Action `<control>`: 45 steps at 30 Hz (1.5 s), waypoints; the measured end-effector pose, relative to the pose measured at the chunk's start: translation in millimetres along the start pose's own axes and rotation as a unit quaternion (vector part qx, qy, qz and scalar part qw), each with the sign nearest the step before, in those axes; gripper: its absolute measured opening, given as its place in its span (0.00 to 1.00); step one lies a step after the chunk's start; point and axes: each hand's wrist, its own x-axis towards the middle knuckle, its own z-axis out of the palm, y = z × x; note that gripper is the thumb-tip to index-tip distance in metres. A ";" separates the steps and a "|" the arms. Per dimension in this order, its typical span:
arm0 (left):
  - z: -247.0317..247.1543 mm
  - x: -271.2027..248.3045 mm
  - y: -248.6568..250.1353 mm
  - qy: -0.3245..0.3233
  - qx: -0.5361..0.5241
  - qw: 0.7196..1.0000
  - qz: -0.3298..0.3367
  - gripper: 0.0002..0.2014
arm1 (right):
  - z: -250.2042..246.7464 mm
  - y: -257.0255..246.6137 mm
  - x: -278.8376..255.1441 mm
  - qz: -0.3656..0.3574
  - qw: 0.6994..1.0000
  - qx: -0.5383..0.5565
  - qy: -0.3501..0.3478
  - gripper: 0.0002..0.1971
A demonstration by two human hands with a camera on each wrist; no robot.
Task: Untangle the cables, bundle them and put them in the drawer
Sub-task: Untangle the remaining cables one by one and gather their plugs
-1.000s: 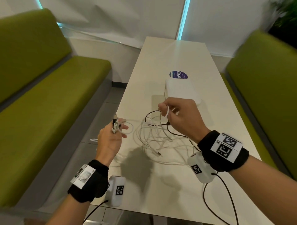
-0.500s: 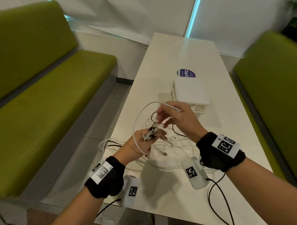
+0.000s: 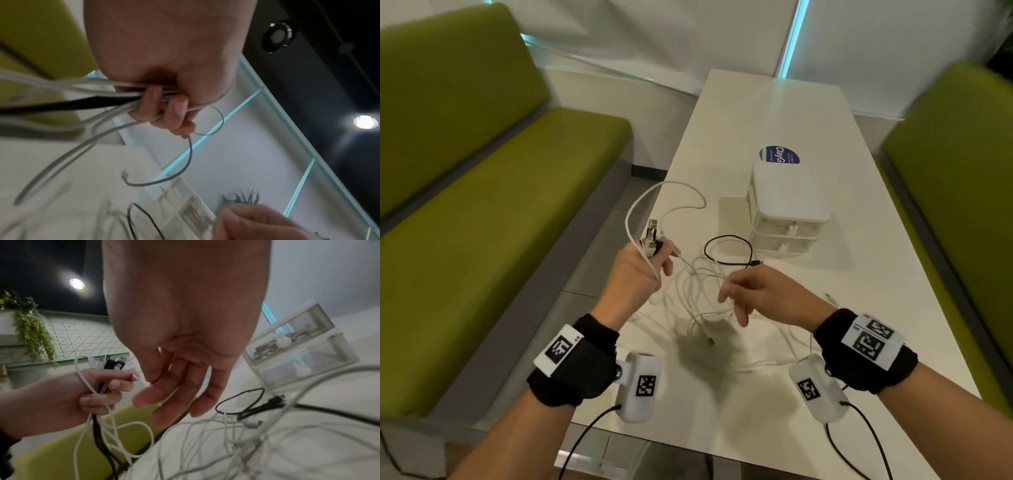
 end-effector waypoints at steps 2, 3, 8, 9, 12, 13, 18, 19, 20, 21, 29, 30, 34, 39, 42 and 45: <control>-18.9 1.6 -0.5 0.043 0.102 0.994 0.024 0.14 | -0.2 -2.5 6.6 0.003 1.000 -0.022 0.009 0.12; -30.7 4.1 -3.2 0.066 0.146 0.987 0.032 0.15 | 2.3 -1.7 10.3 0.007 0.999 -0.043 0.008 0.12; -75.1 15.1 -20.1 0.133 0.398 0.907 0.016 0.14 | 27.4 -1.1 27.1 0.020 0.995 -0.102 -0.009 0.11; -78.2 15.5 -23.0 0.135 0.436 0.890 0.010 0.14 | 33.0 -3.0 31.2 0.013 0.994 -0.110 -0.012 0.10; -85.6 17.5 -31.9 0.136 0.493 0.860 -0.012 0.12 | 47.6 -10.7 43.9 -0.007 0.988 -0.151 -0.018 0.10; -89.8 19.9 -36.7 0.136 0.498 0.856 -0.028 0.11 | 51.9 -13.2 47.7 -0.011 0.986 -0.165 -0.014 0.10; -113.0 23.7 -54.0 0.138 0.496 0.851 -0.105 0.06 | 67.9 -16.5 63.0 -0.005 0.975 -0.222 0.021 0.08; -117.8 23.6 -57.1 0.144 0.496 0.850 -0.104 0.06 | 70.4 -14.9 64.3 0.000 0.974 -0.224 0.025 0.07; -122.0 22.7 -58.4 0.148 0.499 0.847 -0.107 0.06 | 73.0 -13.2 64.7 0.003 0.975 -0.223 0.025 0.05; -126.5 22.5 -60.3 0.146 0.502 0.846 -0.109 0.06 | 74.9 -11.4 64.8 0.006 0.975 -0.223 0.022 0.05; -141.6 13.6 -60.9 -0.031 0.640 0.753 -0.151 0.09 | 82.3 -13.2 66.2 -0.002 0.966 -0.255 0.037 0.09; -138.8 11.5 -56.0 -0.031 0.636 0.758 -0.144 0.09 | 84.4 -19.3 67.9 -0.024 0.964 -0.261 0.052 0.10; -127.5 4.8 -41.0 -0.006 0.596 0.796 -0.104 0.09 | 97.5 -58.5 77.7 -0.135 0.952 -0.260 0.094 0.13; -114.0 -0.1 -35.0 0.003 0.590 0.805 -0.065 0.07 | 115.1 -98.6 90.4 -0.216 0.920 -0.291 0.151 0.17; -110.1 -1.5 -38.0 -0.019 0.579 0.813 -0.052 0.08 | 120.5 -101.7 97.3 -0.270 0.903 -0.311 0.123 0.17; -111.9 -1.4 -42.8 -0.038 0.575 0.816 -0.048 0.06 | 120.9 -99.8 104.3 -0.273 0.894 -0.335 0.120 0.08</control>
